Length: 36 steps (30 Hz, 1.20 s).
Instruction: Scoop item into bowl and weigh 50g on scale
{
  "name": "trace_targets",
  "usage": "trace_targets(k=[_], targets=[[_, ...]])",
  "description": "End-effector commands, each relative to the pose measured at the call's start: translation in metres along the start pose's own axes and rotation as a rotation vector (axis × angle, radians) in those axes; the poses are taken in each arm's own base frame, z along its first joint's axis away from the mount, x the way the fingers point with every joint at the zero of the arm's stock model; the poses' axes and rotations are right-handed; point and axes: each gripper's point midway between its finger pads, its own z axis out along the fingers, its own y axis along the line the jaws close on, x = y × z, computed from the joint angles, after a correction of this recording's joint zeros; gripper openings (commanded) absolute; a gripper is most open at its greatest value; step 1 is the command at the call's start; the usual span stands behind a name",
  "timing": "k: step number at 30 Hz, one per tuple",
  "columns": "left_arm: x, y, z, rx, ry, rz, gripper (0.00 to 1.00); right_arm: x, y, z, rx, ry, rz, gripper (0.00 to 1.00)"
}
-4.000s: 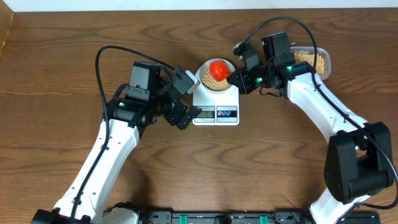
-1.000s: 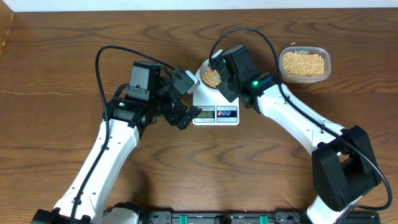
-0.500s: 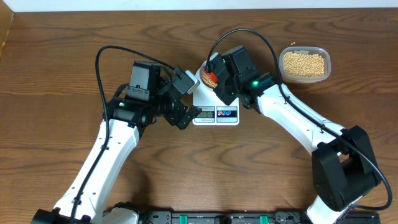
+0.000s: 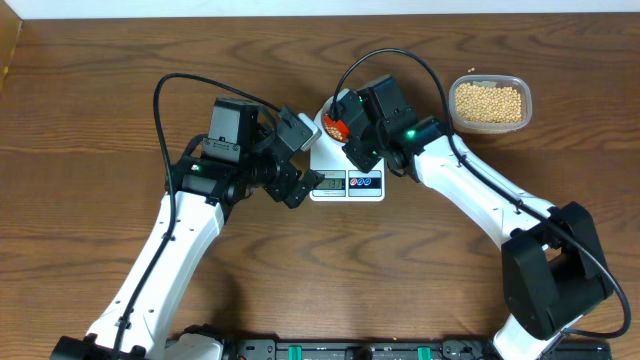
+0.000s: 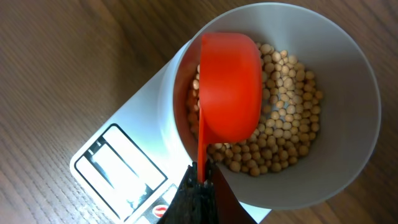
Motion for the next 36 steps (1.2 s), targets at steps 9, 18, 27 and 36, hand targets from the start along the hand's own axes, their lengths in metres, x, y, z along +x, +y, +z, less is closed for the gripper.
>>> trace_targets(k=[9,18,27,36], targets=[[0.003,-0.002,0.002,0.009,0.005,0.006,0.95,0.002,0.005,0.001,-0.081,-0.004,0.12,0.01],[0.003,-0.002,0.002,0.009,0.005,0.006,0.95,0.003,-0.008,-0.003,-0.118,-0.019,0.217,0.01],[0.003,-0.002,0.002,0.009,0.005,0.006,0.95,0.0,-0.007,-0.01,-0.223,-0.053,0.261,0.01],[0.003,-0.002,0.002,0.009,0.005,0.006,0.95,-0.003,-0.012,-0.019,-0.318,-0.092,0.304,0.01]])
